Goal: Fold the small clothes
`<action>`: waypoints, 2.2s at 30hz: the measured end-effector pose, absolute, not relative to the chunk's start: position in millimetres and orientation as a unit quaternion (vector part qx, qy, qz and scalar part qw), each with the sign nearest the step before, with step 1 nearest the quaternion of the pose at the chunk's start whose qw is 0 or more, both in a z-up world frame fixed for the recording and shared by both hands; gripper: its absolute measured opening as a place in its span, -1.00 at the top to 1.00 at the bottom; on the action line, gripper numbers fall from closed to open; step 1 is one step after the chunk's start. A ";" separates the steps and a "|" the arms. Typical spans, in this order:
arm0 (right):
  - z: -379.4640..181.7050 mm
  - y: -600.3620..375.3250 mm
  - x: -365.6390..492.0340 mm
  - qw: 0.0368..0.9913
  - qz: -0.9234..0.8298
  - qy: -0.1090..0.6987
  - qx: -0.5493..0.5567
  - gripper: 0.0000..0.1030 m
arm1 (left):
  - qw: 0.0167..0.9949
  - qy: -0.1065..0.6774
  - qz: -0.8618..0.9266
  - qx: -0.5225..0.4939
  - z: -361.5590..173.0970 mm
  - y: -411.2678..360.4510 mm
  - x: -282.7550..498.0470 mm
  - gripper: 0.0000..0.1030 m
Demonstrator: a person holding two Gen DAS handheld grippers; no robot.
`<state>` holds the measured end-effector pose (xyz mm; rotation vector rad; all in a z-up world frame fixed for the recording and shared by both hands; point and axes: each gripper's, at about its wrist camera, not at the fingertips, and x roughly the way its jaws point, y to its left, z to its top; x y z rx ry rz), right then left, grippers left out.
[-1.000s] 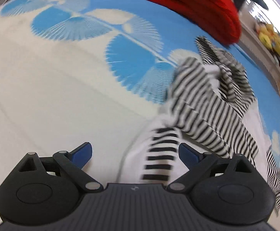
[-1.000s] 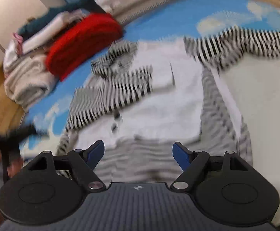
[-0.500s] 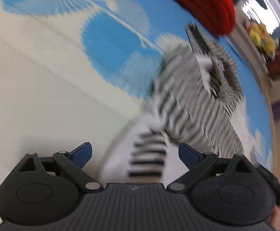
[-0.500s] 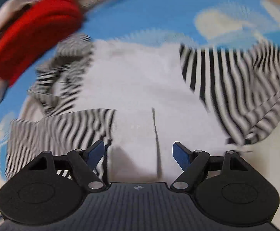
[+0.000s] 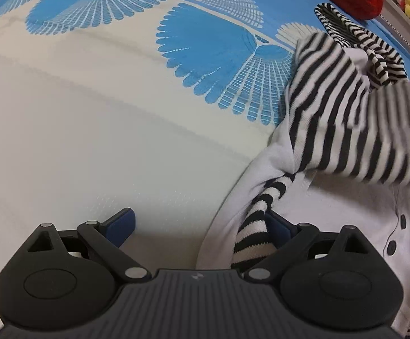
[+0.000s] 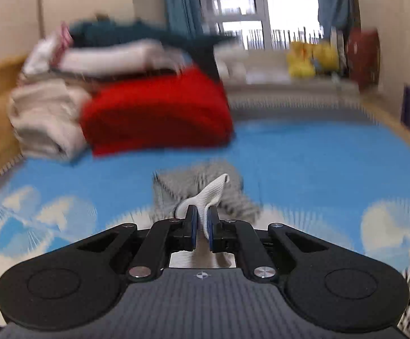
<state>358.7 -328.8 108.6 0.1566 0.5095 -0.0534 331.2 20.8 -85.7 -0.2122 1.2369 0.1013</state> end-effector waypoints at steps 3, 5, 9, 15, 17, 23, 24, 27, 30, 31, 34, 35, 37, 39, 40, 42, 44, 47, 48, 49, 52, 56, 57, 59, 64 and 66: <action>92.5 -364.5 352.8 0.965 -0.061 0.244 0.082 0.85 | 0.809 0.578 0.047 -0.094 -88.3 17.8 331.7 -0.97; 46.2 -399.4 366.0 0.946 -0.108 0.289 0.094 0.74 | 0.807 0.582 0.052 -0.089 -90.0 12.5 332.3 -0.99; -50.5 -453.3 374.2 0.872 -0.219 0.414 0.140 0.40 | 0.803 0.589 0.035 -0.087 -86.9 2.8 331.7 -0.99; -48.4 -460.5 334.7 0.900 -0.168 0.344 0.209 0.16 | 0.807 0.581 0.023 -0.107 -82.4 2.3 327.8 -0.99; -38.4 -446.7 336.9 0.915 -0.148 0.329 0.182 -0.01 | 0.808 0.579 0.027 -0.104 -83.3 0.8 327.2 -0.99; -86.3 -396.1 366.2 0.889 -0.170 0.425 0.028 -0.37 | 0.813 0.576 0.030 -0.077 -88.9 -7.6 328.7 -0.99; -82.1 -394.9 356.5 0.892 -0.168 0.418 0.022 -0.37 | 0.813 0.577 0.026 -0.077 -88.5 -7.0 328.7 -0.99; -54.4 -423.2 319.8 0.910 -0.152 0.377 0.083 -0.38 | 0.808 0.580 -0.002 -0.104 -84.3 -0.7 329.6 -0.99; -29.3 -485.8 265.9 0.911 -0.194 0.313 0.186 -0.48 | 0.811 0.568 -0.006 -0.141 -74.2 12.4 331.6 -0.99; -28.4 -511.6 245.9 0.899 -0.225 0.299 0.229 -0.49 | 0.815 0.560 -0.002 -0.149 -70.2 17.2 331.7 -0.99; -45.1 -580.1 177.3 0.840 -0.343 0.226 0.353 -0.49 | 0.822 0.546 0.016 -0.159 -60.8 30.5 333.4 -0.99; -53.3 -597.8 156.6 0.812 -0.386 0.200 0.389 -0.50 | 0.824 0.543 0.025 -0.162 -59.5 35.8 334.4 -0.99; -74.3 -635.2 123.6 0.737 -0.461 0.175 0.462 -0.46 | 0.822 0.543 0.041 -0.165 -59.6 45.4 338.9 -0.99; -93.0 -658.3 98.7 0.689 -0.504 0.137 0.502 -0.40 | 0.820 0.545 0.058 -0.168 -61.9 54.8 344.1 -0.99; -95.9 -663.1 95.2 0.698 -0.498 0.124 0.499 -0.41 | 0.819 0.545 0.069 -0.166 -62.9 59.7 347.5 -0.99; -99.4 -669.7 102.5 0.723 -0.486 0.130 0.473 -0.47 | 0.820 0.541 0.091 -0.161 -63.2 71.4 351.5 -0.99; -103.3 -672.1 113.6 0.745 -0.473 0.130 0.451 -0.57 | 0.823 0.534 0.116 -0.154 -61.7 82.3 355.3 -0.99; -105.8 -672.1 134.5 0.778 -0.463 0.148 0.398 -0.36 | 0.828 0.521 0.155 -0.137 -56.8 95.0 357.7 -0.99; -105.0 -678.1 131.5 0.782 -0.460 0.154 0.391 0.40 | 0.830 0.515 0.170 -0.127 -54.7 98.5 358.0 -0.99; -105.4 -680.6 132.9 0.778 -0.462 0.163 0.393 0.89 | 0.833 0.510 0.184 -0.115 -52.8 101.8 358.6 -0.99; -86.3 -682.6 142.1 0.777 -0.467 0.157 0.391 0.90 | 0.837 0.495 0.224 -0.070 -47.2 110.3 360.1 -0.99; -16.3 -642.6 202.0 0.857 -0.418 0.153 0.258 0.90 | 0.839 0.487 0.237 -0.046 -40.9 120.7 362.3 -0.99; 2.1 -624.9 219.4 0.876 -0.398 0.148 0.229 0.90 | 0.840 0.487 0.235 -0.051 -39.4 122.8 361.4 -0.99; 40.0 -574.5 258.5 0.916 -0.339 0.133 0.170 0.90 | 0.840 0.488 0.226 -0.064 -37.8 125.1 358.9 -0.99; 78.2 -402.7 329.9 0.981 -0.146 0.124 0.042 0.90 | 0.840 0.492 0.217 -0.077 -35.7 127.8 356.2 -0.99; 57.8 -332.8 345.9 0.987 -0.065 0.146 0.019 0.83 | 0.841 0.488 0.217 -0.086 -34.2 131.7 354.9 -0.99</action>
